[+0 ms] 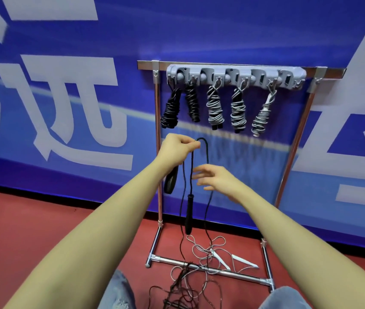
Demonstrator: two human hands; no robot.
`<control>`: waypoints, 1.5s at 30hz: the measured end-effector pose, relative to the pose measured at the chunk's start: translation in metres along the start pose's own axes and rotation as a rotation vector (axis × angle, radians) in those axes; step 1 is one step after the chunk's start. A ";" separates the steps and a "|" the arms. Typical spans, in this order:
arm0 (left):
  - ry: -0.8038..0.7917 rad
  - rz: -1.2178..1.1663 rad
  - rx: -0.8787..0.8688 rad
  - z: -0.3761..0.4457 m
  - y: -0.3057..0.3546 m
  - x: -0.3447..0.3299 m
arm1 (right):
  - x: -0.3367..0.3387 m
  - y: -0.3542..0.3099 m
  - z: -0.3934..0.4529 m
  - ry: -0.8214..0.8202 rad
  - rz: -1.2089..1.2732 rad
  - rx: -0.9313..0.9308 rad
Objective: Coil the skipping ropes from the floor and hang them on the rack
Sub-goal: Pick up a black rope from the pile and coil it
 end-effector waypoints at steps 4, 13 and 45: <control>0.020 0.048 -0.052 0.006 0.014 0.002 | -0.012 -0.015 0.006 0.082 -0.081 0.073; -0.230 0.123 -0.242 -0.006 -0.001 0.002 | 0.003 -0.029 0.008 0.433 0.251 0.130; -0.031 0.548 -0.242 -0.012 -0.012 -0.012 | 0.014 -0.046 0.002 0.157 0.133 0.140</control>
Point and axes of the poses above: each hand's wrist, its own z-axis towards the middle knuckle, its own x-axis out of the back of the hand, y = z × x, the point moved 2 cm from there along z, towards the middle knuckle, and after that the axes turned 2 degrees about z, right-handed, at the moved point
